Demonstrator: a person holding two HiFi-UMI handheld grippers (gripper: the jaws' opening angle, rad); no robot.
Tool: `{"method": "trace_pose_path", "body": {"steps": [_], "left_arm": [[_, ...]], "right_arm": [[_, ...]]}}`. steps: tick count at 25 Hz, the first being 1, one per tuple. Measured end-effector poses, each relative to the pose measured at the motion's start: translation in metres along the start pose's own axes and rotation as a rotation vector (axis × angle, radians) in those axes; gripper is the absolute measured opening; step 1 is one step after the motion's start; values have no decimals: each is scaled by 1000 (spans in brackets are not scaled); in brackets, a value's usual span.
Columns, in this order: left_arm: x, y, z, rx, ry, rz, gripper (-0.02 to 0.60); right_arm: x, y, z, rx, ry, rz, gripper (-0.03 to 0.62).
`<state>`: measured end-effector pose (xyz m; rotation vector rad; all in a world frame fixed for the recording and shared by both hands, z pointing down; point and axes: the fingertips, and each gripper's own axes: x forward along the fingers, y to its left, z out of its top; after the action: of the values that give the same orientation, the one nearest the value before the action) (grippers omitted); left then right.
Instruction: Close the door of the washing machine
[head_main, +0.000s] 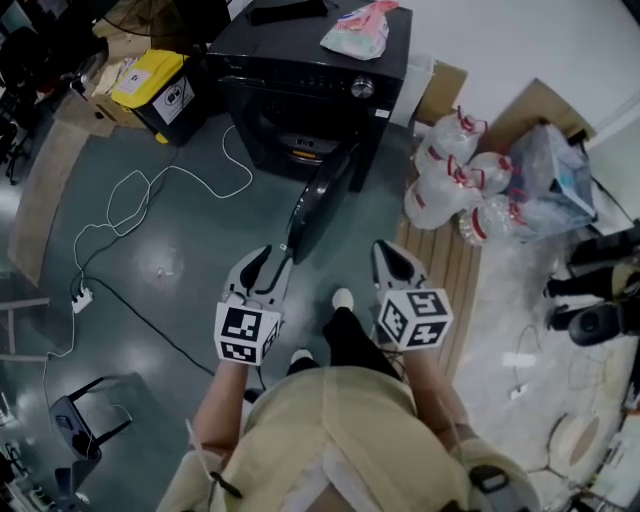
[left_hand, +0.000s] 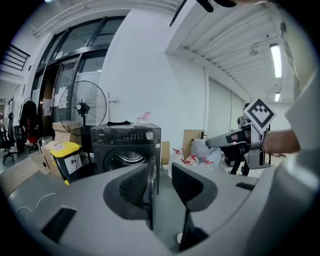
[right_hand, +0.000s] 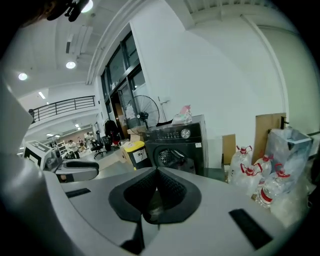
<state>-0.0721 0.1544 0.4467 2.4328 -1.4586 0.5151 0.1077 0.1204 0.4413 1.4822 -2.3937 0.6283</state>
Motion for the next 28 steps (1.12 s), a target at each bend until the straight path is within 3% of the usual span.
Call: {"method": "trace_pose_path", "body": {"steps": [9, 28], "left_arm": [[98, 6, 7, 43, 30, -17, 130], [217, 32, -55, 43, 248, 39, 130]], "right_arm": [[64, -47, 4, -9, 86, 32, 6], [152, -96, -27, -9, 258, 134, 6]]}}
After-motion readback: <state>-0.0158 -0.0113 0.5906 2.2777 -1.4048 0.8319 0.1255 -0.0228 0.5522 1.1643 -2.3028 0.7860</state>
